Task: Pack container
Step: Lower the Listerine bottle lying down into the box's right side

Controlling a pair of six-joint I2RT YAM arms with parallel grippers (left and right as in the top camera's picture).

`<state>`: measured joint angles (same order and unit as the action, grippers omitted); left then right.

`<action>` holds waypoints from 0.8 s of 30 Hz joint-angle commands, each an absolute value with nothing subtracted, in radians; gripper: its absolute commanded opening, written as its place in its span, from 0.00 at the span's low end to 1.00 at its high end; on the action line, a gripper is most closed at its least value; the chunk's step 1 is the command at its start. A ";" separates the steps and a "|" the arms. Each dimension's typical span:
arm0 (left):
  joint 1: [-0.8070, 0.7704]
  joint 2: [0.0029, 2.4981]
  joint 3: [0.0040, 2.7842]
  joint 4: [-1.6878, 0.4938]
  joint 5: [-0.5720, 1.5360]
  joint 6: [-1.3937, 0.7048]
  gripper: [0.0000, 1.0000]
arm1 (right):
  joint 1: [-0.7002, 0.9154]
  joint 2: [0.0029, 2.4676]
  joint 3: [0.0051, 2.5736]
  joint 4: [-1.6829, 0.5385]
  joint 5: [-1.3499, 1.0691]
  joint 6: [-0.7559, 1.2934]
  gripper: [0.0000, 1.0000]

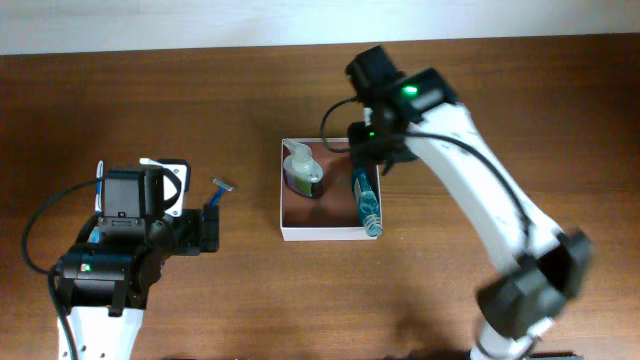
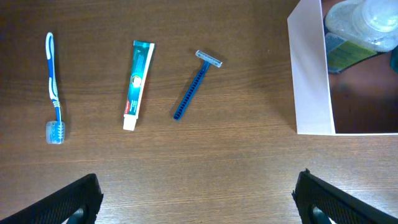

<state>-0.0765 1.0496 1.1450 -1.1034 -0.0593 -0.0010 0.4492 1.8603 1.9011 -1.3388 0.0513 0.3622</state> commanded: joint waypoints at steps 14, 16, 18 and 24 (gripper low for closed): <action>-0.074 1.053 1.166 -1.106 -0.049 -0.008 1.00 | 0.704 1.345 1.405 -1.203 0.321 0.612 0.71; -0.074 1.053 1.166 -1.106 -0.049 -0.008 1.00 | 0.738 1.332 1.297 -1.110 0.354 0.612 0.74; -0.074 1.053 1.166 -1.106 -0.049 -0.008 1.00 | 0.747 1.336 1.223 -1.030 0.364 0.611 0.83; -0.074 1.053 1.166 -1.112 -0.049 -0.008 1.00 | 0.745 1.348 1.162 -0.912 0.364 0.611 0.96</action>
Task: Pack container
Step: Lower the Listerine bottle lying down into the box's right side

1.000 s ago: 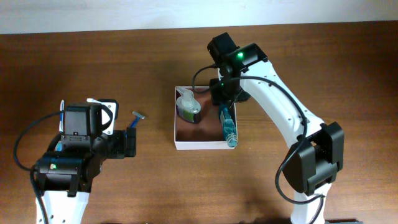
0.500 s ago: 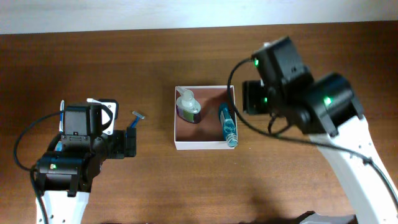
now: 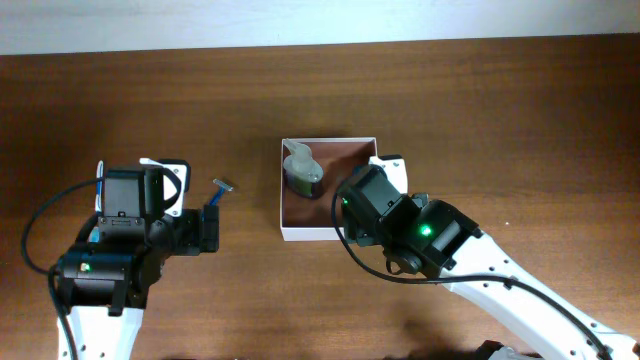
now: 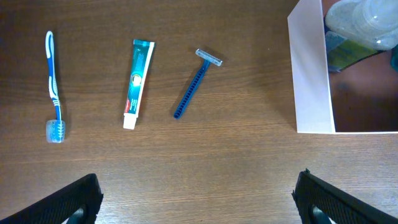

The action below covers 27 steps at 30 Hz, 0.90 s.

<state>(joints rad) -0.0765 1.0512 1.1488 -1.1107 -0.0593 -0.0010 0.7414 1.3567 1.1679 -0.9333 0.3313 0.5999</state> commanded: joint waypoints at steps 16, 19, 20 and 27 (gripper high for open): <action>-0.074 1.053 1.166 -1.112 -0.049 -0.008 1.00 | 0.717 1.534 1.156 -0.880 0.296 0.663 0.93; -0.074 1.053 1.166 -1.112 -0.049 -0.008 1.00 | 0.717 1.534 1.148 -0.899 0.264 0.701 0.92; -0.074 1.053 1.166 -1.112 -0.049 -0.008 1.00 | 0.717 1.534 1.148 -0.906 0.252 0.701 0.91; -0.074 1.053 1.166 -1.112 -0.049 -0.008 1.00 | 0.717 1.534 1.148 -0.946 0.201 0.701 0.66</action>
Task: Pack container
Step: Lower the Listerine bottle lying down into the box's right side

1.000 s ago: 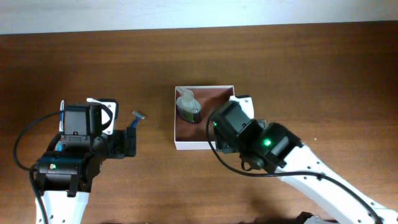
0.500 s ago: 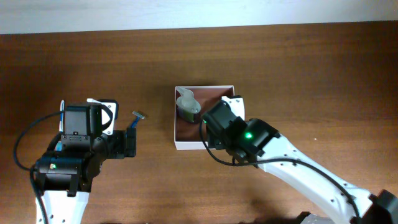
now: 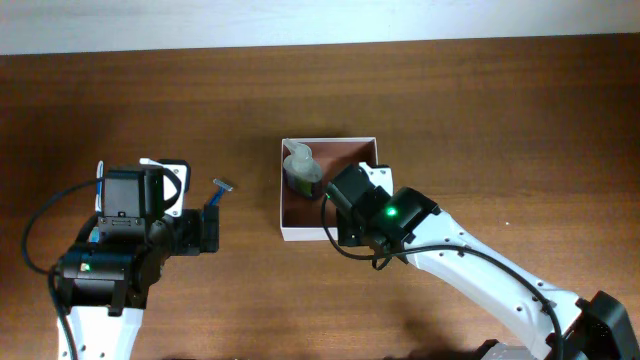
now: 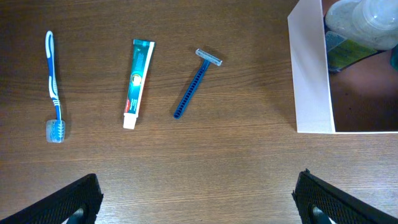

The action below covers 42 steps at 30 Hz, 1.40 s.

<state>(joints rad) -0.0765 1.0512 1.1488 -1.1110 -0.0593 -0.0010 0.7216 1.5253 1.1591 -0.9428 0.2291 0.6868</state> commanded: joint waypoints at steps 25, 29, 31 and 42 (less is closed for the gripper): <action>-0.074 1.053 1.166 -1.120 -0.049 -0.008 1.00 | 0.717 1.534 1.148 -0.969 0.191 0.741 0.38; -0.074 1.053 1.166 -1.119 -0.049 -0.008 1.00 | 0.717 1.534 1.148 -0.969 0.191 0.742 0.35; -0.074 1.053 1.166 -1.119 -0.049 -0.008 1.00 | 0.717 1.534 1.148 -0.969 0.191 0.742 0.35; -0.074 1.053 1.166 -1.119 -0.049 -0.008 1.00 | 0.717 1.534 1.129 -0.951 0.217 0.742 0.36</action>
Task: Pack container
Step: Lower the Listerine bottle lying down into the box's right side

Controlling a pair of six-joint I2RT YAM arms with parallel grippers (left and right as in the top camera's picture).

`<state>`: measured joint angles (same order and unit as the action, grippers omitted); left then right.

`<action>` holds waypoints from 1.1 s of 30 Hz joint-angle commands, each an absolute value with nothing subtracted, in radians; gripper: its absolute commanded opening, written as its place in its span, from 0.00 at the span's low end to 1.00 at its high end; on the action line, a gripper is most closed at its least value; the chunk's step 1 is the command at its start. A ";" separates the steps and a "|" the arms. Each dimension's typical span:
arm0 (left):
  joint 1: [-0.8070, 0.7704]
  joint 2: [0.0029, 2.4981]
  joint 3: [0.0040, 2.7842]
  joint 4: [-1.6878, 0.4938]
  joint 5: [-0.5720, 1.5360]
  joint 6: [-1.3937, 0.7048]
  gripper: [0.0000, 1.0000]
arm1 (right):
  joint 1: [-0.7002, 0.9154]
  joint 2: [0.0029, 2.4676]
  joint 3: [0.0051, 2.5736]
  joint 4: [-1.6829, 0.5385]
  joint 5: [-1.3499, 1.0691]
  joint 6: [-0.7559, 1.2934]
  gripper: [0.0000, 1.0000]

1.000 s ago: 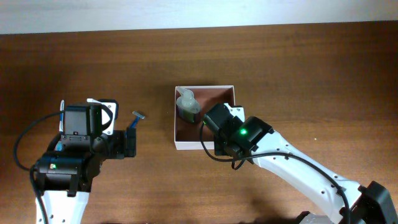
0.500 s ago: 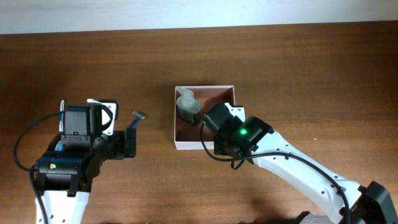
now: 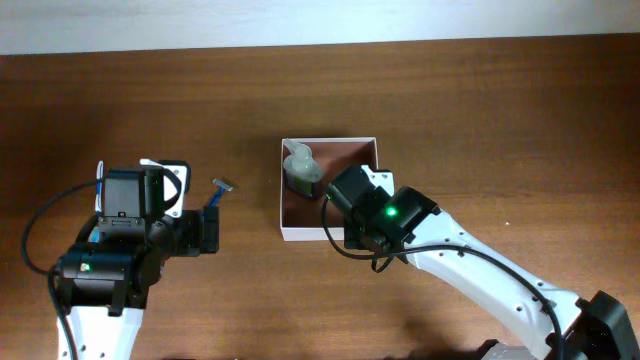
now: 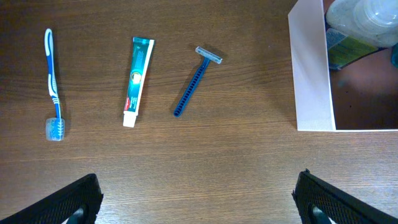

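The white box (image 3: 281, 195) stands mid-table with a clear pump bottle (image 3: 303, 170) lying in its far left part. My right gripper (image 3: 347, 198) reaches over the box's right half. Its wrist hides the fingers and whatever lies under them. On the wood left of the box (image 4: 309, 74) lie a blue razor (image 4: 198, 82), a toothpaste tube (image 4: 138, 82) and a blue toothbrush (image 4: 53, 87). My left gripper (image 4: 198, 205) hovers open above the table, near side of these, holding nothing. The bottle (image 4: 364, 18) shows at the left wrist view's top right.
Brown wooden table (image 3: 480, 120) with a pale wall strip along its far edge. The razor (image 3: 220, 188) pokes out just beyond my left arm in the overhead view; that arm covers the toothpaste there.
At first my right arm reached from the far side over the box, where a blue-green tube lay along the right wall. Then its wrist covered the box's right front corner, hiding the tube, and later sat slightly further left. My left gripper stayed open and still.
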<state>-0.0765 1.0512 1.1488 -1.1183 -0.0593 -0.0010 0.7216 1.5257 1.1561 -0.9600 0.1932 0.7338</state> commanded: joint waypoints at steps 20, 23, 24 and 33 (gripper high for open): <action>-0.074 1.053 1.166 -1.120 -0.049 -0.008 1.00 | 0.717 1.534 1.111 -0.900 0.244 0.738 0.36; -0.074 1.053 1.166 -1.119 -0.049 -0.008 1.00 | 0.717 1.534 1.111 -0.900 0.244 0.738 0.35; -0.074 1.053 1.166 -1.120 -0.049 -0.008 1.00 | 0.717 1.534 1.111 -0.900 0.245 0.738 0.35; -0.074 1.053 1.166 -1.120 -0.049 -0.008 1.00 | 0.696 1.534 1.111 -0.900 0.247 0.738 0.19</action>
<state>-0.0765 1.0512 1.1488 -1.1183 -0.0593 -0.0013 0.7155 1.5261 1.1149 -0.8997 0.2176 0.7280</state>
